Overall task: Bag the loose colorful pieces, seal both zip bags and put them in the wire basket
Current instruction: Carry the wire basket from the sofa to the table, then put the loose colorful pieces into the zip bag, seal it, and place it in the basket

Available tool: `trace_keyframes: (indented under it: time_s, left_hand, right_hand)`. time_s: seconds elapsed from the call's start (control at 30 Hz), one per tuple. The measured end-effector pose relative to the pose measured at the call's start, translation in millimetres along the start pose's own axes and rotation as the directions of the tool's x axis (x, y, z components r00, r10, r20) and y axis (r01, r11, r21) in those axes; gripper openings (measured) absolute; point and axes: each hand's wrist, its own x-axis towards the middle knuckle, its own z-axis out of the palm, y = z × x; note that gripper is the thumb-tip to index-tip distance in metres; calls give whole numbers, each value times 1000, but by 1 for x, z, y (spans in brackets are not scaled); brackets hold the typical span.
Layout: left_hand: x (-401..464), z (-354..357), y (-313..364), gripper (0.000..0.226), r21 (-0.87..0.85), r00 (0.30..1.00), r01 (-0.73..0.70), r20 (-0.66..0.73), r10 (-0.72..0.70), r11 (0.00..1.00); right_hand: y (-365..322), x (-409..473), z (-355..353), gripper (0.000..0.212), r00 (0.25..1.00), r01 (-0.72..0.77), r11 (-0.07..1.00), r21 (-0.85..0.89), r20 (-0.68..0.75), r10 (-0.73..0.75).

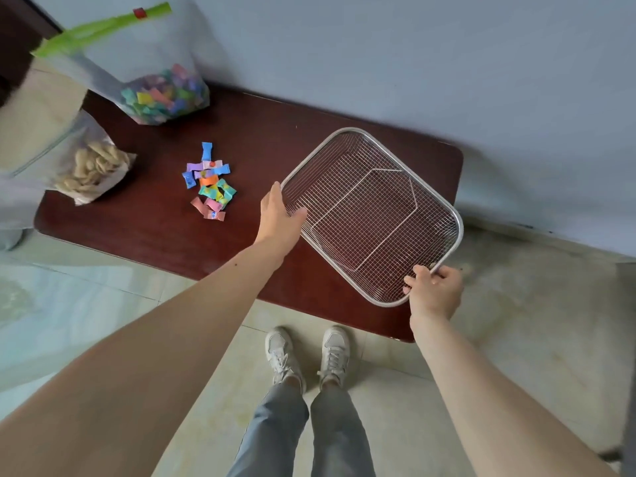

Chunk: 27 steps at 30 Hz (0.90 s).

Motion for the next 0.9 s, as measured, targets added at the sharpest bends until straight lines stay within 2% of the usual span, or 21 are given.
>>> trace_keyframes:
  time_s: [0.2,0.4,0.7,0.9]
  left_hand:
    - [-1,3,1,73,26,999,-27,29,27,999]
    - [-8,4,3,75,88,999,-8,44,5,996]
    - [-44,-1,7,72,95,998,-9,64,3,995]
    - [-78,-12,8,67,12,997,-43,65,42,999]
  right_hand:
    - [0,-1,3,22,1000,-1,999,44,25,0]
    - [3,-3,1,16,998,0,1000,27,68,-2]
    - [-13,-28,-19,50,998,48,996,-80,54,-44]
    - [-31,-54,-31,57,988,153,973,-172,42,-148]
